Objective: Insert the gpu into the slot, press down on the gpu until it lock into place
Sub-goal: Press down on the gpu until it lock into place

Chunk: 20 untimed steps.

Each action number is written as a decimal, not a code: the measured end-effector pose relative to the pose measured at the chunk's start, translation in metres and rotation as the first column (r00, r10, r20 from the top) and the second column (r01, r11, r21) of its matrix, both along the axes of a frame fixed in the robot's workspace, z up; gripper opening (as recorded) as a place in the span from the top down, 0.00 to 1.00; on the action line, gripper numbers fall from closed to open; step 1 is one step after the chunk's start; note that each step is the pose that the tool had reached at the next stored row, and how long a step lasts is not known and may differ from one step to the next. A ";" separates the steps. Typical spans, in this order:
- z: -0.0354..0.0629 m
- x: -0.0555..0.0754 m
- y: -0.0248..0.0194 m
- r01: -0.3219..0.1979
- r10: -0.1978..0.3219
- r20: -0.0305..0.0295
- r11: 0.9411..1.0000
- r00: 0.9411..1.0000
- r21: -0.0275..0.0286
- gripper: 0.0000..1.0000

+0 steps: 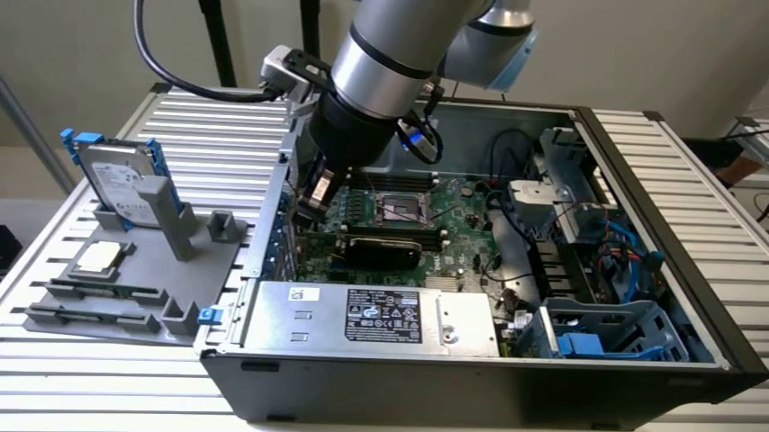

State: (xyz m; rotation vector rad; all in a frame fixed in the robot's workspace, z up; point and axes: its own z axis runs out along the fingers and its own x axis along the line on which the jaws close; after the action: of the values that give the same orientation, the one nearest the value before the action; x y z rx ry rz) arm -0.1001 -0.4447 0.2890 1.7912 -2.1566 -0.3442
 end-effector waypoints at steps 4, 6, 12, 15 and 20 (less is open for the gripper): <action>0.0011 0.000 0.0005 0.010 -0.010 0.000 1.000 1.000 -0.005 0.89; 0.0013 0.000 0.0010 0.015 -0.015 0.000 1.000 1.000 -0.007 0.89; 0.0022 0.000 0.0018 0.025 -0.025 0.000 1.000 1.000 -0.014 0.89; 0.0044 0.002 0.0013 0.028 -0.028 -0.002 0.999 1.000 -0.017 0.89; 0.0048 0.003 -0.0027 0.031 -0.032 -0.003 0.999 0.999 -0.024 0.89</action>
State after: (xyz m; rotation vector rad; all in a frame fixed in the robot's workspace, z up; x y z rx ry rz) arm -0.0973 -0.4474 0.2938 1.7446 -2.1798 -0.3272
